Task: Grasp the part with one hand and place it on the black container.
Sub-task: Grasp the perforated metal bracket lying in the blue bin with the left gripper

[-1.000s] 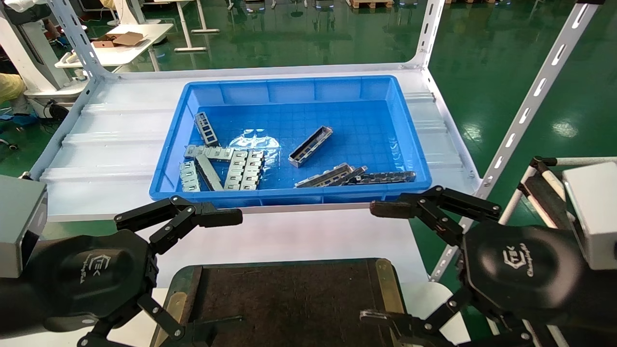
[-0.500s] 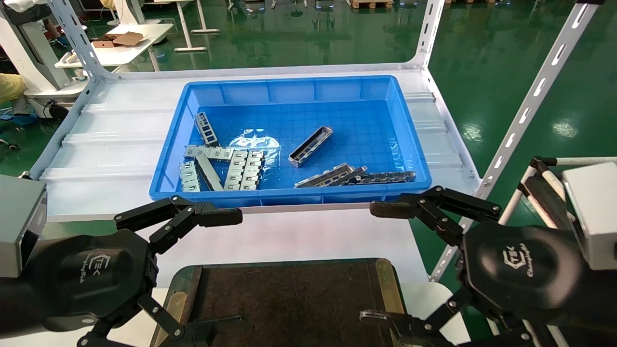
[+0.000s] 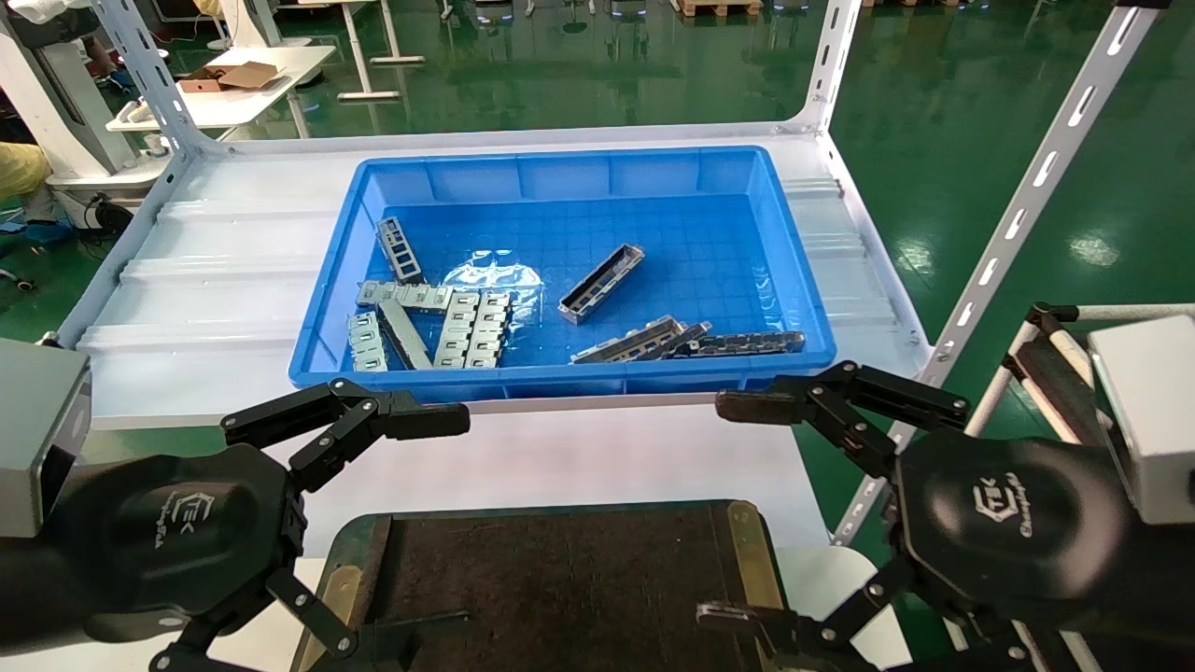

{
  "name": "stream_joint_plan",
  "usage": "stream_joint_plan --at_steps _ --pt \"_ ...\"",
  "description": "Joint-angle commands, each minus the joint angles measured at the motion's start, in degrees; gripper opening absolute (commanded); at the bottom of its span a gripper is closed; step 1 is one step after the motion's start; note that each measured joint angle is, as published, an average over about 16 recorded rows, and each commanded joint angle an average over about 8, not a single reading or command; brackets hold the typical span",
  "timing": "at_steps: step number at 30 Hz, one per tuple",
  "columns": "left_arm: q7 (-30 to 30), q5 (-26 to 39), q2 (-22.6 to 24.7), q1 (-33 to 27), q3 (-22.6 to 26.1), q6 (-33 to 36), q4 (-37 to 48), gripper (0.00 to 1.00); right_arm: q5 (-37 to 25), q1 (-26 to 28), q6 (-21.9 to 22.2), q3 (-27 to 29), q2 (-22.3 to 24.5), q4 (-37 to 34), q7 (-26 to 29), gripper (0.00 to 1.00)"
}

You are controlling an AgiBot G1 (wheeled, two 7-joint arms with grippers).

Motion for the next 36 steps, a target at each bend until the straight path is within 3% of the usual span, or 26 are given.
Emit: stream_joint_plan --at_steps 1,19,28,36 --pt "0.0 0.0 0.0 0.0 0.0 0.0 0.0 1.00 0.0 0.0 0.0 0.0 0.0 0.0 0.0 1.00" --pt "-0.7 7.0 5.2 -6.6 3.1 -4.1 4.0 1.00 0.0 0.0 0.0 -0.1 0.0 0.0 -0.1 1.00" --pt "-0.2 15.8 12.7 -14.4 7.3 -8.8 11.7 1.00 0.1 0.0 0.0 -0.1 0.0 0.0 -0.1 1.00" --pt "4.5 21.9 22.0 -21.0 10.2 -13.5 24.9 1.00 0.1 0.1 0.0 -0.2 0.0 0.0 -0.1 1.00"
